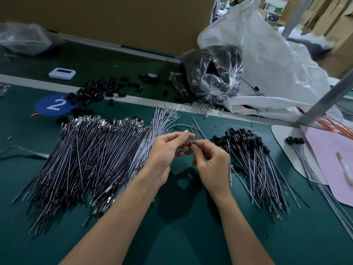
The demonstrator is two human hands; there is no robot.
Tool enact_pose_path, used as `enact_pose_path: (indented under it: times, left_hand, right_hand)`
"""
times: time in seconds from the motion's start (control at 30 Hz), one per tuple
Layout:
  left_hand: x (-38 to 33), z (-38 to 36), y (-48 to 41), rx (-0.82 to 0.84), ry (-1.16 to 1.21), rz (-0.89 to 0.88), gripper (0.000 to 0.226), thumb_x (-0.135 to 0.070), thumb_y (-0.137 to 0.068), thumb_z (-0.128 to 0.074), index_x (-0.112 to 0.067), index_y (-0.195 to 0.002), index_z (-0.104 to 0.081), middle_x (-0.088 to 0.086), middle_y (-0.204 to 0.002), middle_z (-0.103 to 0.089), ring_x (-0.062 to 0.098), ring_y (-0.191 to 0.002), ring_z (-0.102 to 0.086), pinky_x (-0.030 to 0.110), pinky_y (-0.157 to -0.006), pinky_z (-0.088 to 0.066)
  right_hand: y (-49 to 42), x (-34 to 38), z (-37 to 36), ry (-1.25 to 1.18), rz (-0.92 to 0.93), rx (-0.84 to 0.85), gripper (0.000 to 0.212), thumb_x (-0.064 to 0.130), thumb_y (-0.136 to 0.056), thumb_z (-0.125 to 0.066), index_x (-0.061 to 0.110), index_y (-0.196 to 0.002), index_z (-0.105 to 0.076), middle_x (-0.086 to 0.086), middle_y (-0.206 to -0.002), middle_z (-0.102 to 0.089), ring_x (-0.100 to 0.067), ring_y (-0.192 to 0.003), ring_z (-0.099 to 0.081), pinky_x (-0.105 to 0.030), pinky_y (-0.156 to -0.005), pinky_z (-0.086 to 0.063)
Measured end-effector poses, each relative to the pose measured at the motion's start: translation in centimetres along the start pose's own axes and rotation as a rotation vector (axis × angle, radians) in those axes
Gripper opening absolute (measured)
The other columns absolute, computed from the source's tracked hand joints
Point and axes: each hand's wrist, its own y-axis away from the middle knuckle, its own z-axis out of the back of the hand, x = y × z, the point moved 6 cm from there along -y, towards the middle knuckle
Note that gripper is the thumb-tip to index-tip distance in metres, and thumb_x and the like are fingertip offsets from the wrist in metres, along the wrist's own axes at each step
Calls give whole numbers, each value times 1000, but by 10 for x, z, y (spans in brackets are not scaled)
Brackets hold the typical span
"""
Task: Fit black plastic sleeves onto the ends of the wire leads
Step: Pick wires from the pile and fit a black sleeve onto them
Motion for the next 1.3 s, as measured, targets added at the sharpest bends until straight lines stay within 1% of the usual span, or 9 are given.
enact_pose_path:
  times: [0.27,0.4,0.57,0.63,0.7,0.8,1.03,1.2,1.3]
  left_hand:
    - [1,-3,0,-4,-51,-37,21,-15,-90,-66,-17,-73,-78,-4,-66,-66,5,-56,-54,15,-52,-44]
    - [-4,-4,3,-61,-203,-111,12,-14,-90,-68,-20,-100,-74,-4,-81,-73,6,-60,-61,20,-58,-48]
    - [-59,33,17,-519,-1099,-436,18,-20,-90,-69,-21,-108,-72,-4,-98,-73,14,-81,-65,28,-71,-53]
    - [-79,60,22,-716,-1349,-357,15,-14,-88,-70,-19,-102,-74,2,-94,-72,21,-84,-64,31,-68,-49]
    - [-83,81,21,-735,-1486,-140,17,-9,-87,-69,-21,-99,-74,5,-87,-70,25,-81,-61,31,-65,-46]
    - [-79,89,18,-637,-1489,25,20,-6,-86,-66,-21,-98,-72,3,-85,-64,23,-76,-52,33,-63,-40]
    - [-78,87,17,-630,-1440,-40,16,1,-87,-61,-7,-95,-72,13,-91,-68,31,-79,-59,35,-64,-43]
    - [-90,66,27,-746,-1486,-227,12,-4,-88,-68,-13,-95,-74,8,-104,-65,31,-86,-63,35,-65,-39]
    - [-96,43,26,-629,-1376,-477,13,-5,-87,-70,-11,-97,-74,6,-102,-70,23,-80,-64,27,-68,-43]
  right_hand:
    - [5,-2,-1,110,51,-72,17,-3,-87,-65,9,-94,-74,12,-79,-70,0,-72,-66,-11,-68,-48]
    - [6,-5,4,189,48,-137,12,2,-89,-64,11,-91,-71,12,-73,-67,-7,-65,-64,-18,-62,-49]
    - [5,-11,6,204,-10,-181,8,12,-94,-62,15,-91,-69,11,-69,-66,-4,-62,-63,-24,-59,-51]
    - [5,-9,5,225,2,-178,8,11,-94,-62,13,-91,-69,7,-68,-67,-8,-59,-63,-32,-57,-53]
    - [4,-7,4,234,18,-167,8,11,-94,-62,12,-91,-69,5,-68,-68,-12,-58,-63,-35,-56,-53]
    - [5,-3,2,265,50,-122,9,10,-94,-61,12,-91,-70,6,-67,-67,-12,-57,-62,-33,-55,-52]
    - [6,-5,1,234,41,-101,9,10,-94,-61,11,-92,-71,7,-69,-67,-6,-53,-56,-16,-52,-39]
    - [5,-8,4,170,-11,-127,9,9,-92,-64,13,-90,-72,7,-72,-69,-8,-63,-64,-21,-57,-48]
    - [2,-8,7,37,-72,-126,12,5,-89,-66,15,-88,-74,10,-73,-71,-7,-69,-68,-16,-64,-51]
